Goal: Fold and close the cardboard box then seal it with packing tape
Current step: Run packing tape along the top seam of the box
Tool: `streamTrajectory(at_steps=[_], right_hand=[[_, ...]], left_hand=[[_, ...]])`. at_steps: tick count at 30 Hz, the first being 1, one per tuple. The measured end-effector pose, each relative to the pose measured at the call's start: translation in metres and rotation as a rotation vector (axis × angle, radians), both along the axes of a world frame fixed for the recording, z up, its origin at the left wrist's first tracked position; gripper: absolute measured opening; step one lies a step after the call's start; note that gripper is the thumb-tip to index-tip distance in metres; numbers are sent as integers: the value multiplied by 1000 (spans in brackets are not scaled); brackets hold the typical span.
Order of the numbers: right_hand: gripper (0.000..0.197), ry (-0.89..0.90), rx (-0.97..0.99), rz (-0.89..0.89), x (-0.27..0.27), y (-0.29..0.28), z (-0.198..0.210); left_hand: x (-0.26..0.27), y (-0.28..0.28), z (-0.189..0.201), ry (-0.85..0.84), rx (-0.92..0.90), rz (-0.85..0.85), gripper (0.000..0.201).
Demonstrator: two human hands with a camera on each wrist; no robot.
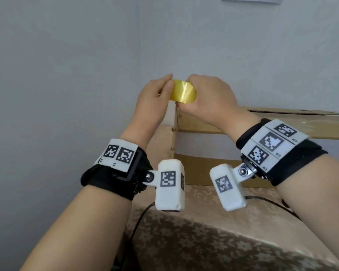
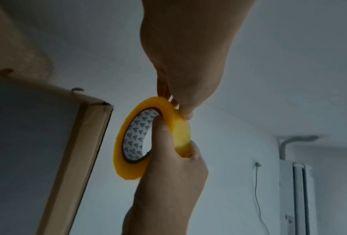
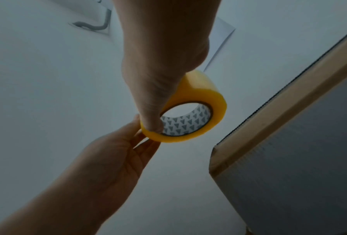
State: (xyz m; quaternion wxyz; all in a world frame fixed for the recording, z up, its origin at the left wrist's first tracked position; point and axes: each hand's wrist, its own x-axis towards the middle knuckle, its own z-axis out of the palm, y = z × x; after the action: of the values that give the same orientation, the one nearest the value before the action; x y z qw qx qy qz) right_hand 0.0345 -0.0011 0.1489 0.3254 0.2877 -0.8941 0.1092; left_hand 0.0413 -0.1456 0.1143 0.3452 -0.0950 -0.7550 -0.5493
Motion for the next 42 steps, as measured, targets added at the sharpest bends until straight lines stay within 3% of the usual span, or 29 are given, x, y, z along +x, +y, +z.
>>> streamTrajectory(at_steps=[8, 13, 19, 29, 33, 42], right_hand=[[23, 15, 79, -120, -4, -7, -2], [23, 22, 112, -156, -6, -6, -12], [22, 25, 84, -147, -6, -6, -23], [28, 63, 67, -140, -7, 1, -27], [26, 96, 58, -110, -7, 2, -27], [30, 140, 65, -103, -6, 7, -32]], left_hand=[[0, 5, 1, 49, 117, 19, 20], [-1, 3, -7, -37, 193, -77, 8], [-2, 2, -16, -68, 256, -189, 12], [-6, 11, -20, -84, 228, -210, 12], [-9, 12, -23, -125, 255, -239, 31], [-4, 17, -23, -46, 229, -121, 5]])
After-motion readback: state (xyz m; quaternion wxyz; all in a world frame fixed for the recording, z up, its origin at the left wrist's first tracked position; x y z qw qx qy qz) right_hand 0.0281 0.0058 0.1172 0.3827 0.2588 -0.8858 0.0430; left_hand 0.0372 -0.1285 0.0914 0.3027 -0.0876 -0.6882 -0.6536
